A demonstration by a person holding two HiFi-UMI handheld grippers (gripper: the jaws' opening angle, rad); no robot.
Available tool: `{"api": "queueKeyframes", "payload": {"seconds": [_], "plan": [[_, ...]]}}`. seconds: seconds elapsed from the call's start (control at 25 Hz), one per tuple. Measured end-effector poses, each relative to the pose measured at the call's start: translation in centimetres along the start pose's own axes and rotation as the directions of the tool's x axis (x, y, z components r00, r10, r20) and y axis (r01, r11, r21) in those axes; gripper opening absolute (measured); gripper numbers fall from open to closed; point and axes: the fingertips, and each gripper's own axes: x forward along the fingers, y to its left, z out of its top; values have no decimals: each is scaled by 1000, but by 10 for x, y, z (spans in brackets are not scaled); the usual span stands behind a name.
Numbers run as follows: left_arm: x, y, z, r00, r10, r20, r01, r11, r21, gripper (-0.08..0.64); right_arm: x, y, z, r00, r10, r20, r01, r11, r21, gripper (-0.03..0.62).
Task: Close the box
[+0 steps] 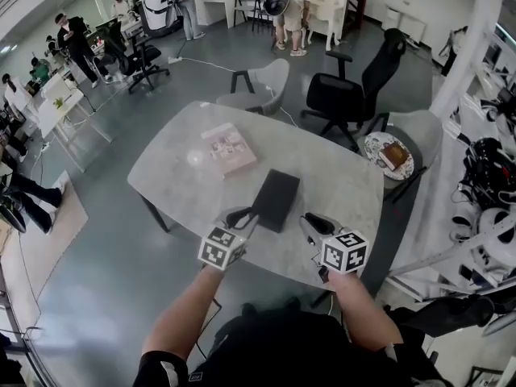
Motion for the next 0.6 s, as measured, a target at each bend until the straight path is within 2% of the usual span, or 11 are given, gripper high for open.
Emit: {"api": "queueKeyframes", "payload": {"seconds": [0.08,0.16,0.32,0.52,0.6], "plan": [[-22,6,8,1000,-2,24,0,997,74,89,5,17,8,1000,6,27,-5,1000,-25,42],[-44,13,15,998,2,65,-8,996,92,75,11,34,14,999,18,41,-16,999,-41,16],[-80,26,25,988,4,156,-5,1000,4,54,18,65,22,998,20,63,-16,998,-60,3],[-99,41,17,989,62,134,-57,997,-42,29,14,88,33,994,10,104,3,993,-117,3],[-106,45,23,984,95,153,-86,994,-63,26,9,90,41,991,25,129,-10,993,-121,2]]}}
